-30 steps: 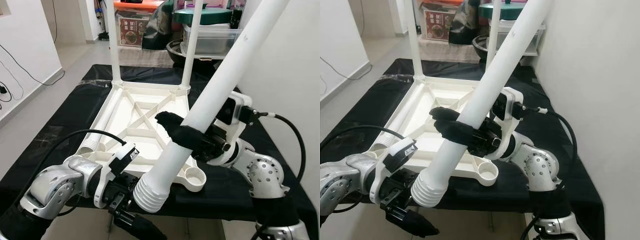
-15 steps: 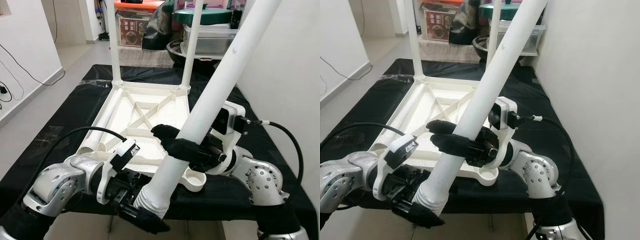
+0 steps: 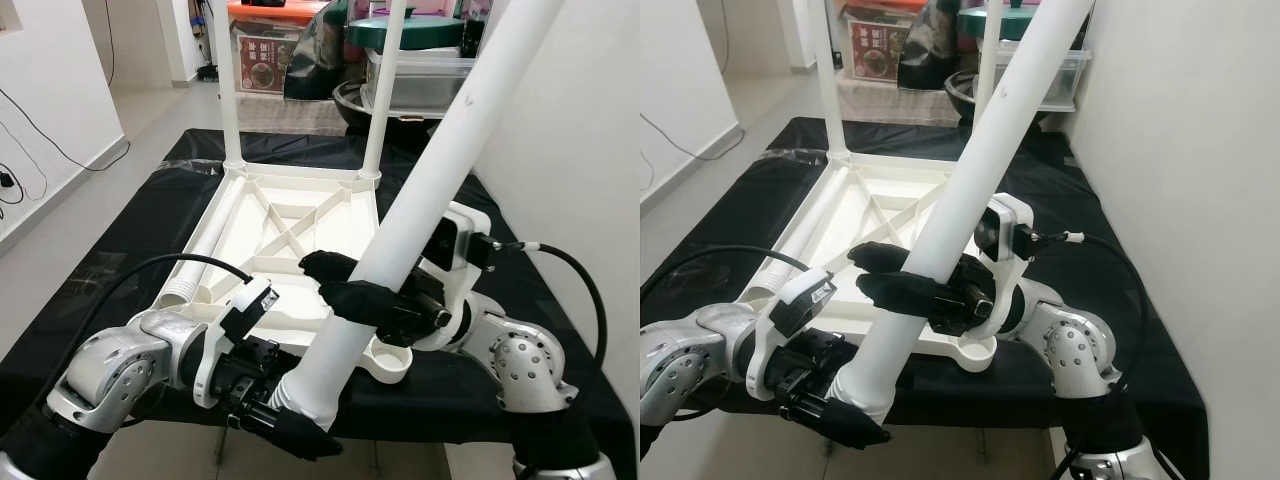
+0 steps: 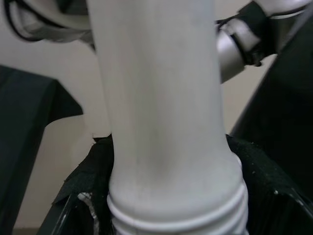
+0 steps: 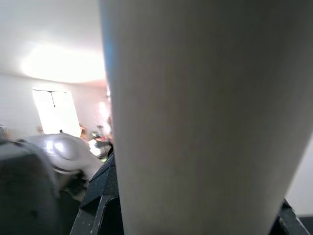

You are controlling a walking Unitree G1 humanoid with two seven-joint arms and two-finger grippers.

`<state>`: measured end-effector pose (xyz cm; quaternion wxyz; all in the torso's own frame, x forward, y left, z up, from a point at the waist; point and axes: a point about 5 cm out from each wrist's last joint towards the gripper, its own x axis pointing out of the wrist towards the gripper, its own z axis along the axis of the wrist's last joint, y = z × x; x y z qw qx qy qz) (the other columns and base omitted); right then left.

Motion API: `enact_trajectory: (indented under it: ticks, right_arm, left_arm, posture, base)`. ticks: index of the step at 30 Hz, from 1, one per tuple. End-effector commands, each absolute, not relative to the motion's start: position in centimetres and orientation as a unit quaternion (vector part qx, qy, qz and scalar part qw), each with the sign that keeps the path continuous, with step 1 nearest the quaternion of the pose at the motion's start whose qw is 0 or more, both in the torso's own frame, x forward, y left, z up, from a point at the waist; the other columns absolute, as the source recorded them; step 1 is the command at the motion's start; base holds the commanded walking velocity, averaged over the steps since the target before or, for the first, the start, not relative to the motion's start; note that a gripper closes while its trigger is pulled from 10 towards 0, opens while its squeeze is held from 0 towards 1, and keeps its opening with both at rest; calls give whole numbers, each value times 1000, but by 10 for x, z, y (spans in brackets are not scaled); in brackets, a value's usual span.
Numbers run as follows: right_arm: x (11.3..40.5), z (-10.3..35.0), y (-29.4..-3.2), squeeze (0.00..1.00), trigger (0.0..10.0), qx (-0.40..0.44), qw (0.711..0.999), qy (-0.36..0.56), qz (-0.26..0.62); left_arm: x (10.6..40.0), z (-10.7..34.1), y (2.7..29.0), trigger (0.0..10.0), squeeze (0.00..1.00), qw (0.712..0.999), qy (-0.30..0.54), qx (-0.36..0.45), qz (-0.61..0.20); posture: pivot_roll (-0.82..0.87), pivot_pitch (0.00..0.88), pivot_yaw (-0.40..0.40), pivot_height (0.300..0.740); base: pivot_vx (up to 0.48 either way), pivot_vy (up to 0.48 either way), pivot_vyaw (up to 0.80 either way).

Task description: Building children table

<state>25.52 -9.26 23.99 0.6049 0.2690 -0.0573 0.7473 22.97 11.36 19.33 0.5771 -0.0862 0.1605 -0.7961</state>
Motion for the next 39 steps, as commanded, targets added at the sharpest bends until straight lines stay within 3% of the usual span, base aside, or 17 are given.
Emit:
enact_trajectory:
  ticks: [1, 2, 3, 5, 9, 10, 11, 12, 13, 16, 18, 19, 20, 22, 24, 29, 39]
  right_arm:
    - [261, 234, -89, 0, 10000, 249, 645, -25, 722]
    - [261, 234, -89, 0, 10000, 249, 645, -25, 722]
    - [262, 232, -87, 1000, 10000, 246, 655, -10, 714]
    - [263, 230, -86, 1000, 10000, 245, 660, -3, 710]
    - [268, 232, -86, 1000, 10000, 238, 695, -12, 678]
    - [273, 233, -86, 424, 10000, 242, 721, -9, 649]
    - [273, 233, -86, 424, 10000, 242, 721, -9, 649]
    - [277, 233, -86, 0, 10000, 242, 744, -10, 622]
    - [284, 232, -87, 0, 10000, 255, 775, -5, 578]
    - [288, 231, -88, 0, 10000, 264, 794, -1, 548]
    - [295, 229, -91, 0, 10000, 283, 829, 8, 482]
    - [295, 229, -91, 0, 10000, 283, 829, 8, 482]
    - [299, 229, -93, 0, 10000, 298, 847, 7, 441]
    - [299, 229, -93, 0, 10000, 298, 847, 7, 441]
    - [305, 227, -93, 0, 10000, 349, 861, 11, 370]
    - [309, 212, -84, 0, 10000, 373, 874, 43, 307]
    - [312, 192, -77, 0, 10000, 390, 885, 92, 238]
  left_arm:
    - [229, 196, 112, 2824, 0, 578, 152, -76, -798]
    - [229, 196, 112, 2824, 0, 578, 152, -76, -798]
    - [230, 195, 112, 10000, 0, 583, 152, -71, -795]
    - [231, 195, 112, 10000, 0, 585, 151, -68, -793]
    - [243, 192, 111, 10000, 0, 634, 142, -40, -759]
    - [249, 189, 111, 10000, 0, 659, 139, -27, -738]
    - [249, 189, 111, 10000, 0, 659, 139, -27, -738]
    - [254, 186, 111, 10000, 0, 684, 137, -9, -716]
    - [260, 183, 111, 10000, 0, 713, 133, 18, -689]
    - [263, 181, 111, 10000, 0, 729, 130, 35, -671]
    - [274, 178, 110, 10000, 0, 773, 119, 64, -620]
    - [274, 178, 110, 10000, 0, 773, 119, 64, -620]
    - [284, 176, 110, 10000, 0, 806, 117, 71, -576]
    - [284, 176, 110, 10000, 0, 806, 117, 71, -576]
    - [303, 163, 114, 10000, 0, 862, 137, 106, -477]
    - [315, 154, 109, 10000, 0, 890, 126, 157, -409]
    - [320, 159, 88, 10000, 0, 894, 90, 221, -380]
  posture:
    - [98, 0, -49, 740]
    - [98, 0, -49, 740]
    - [95, 0, -47, 740]
    - [95, 0, -47, 740]
    - [94, 0, -47, 740]
    - [93, 0, -52, 740]
    - [93, 0, -52, 740]
    - [93, 0, -52, 740]
    - [89, 0, -52, 740]
    - [89, 0, -52, 740]
    - [84, 0, -52, 740]
    - [84, 0, -52, 740]
    - [82, 0, -51, 740]
    - [82, 0, -51, 740]
    - [78, 0, -50, 740]
    - [79, 0, -49, 740]
    - [81, 0, -54, 740]
  base:
    - [0, 0, 0]
    - [0, 0, 0]
    - [0, 0, 0]
    - [0, 0, 0]
    - [0, 0, 0]
    - [0, 0, 0]
    - [0, 0, 0]
    - [0, 0, 0]
    - [0, 0, 0]
    - [0, 0, 0]
    - [0, 0, 0]
    - [0, 0, 0]
    - [0, 0, 0]
    - [0, 0, 0]
    - [0, 0, 0]
    - [0, 0, 0]
    - [0, 0, 0]
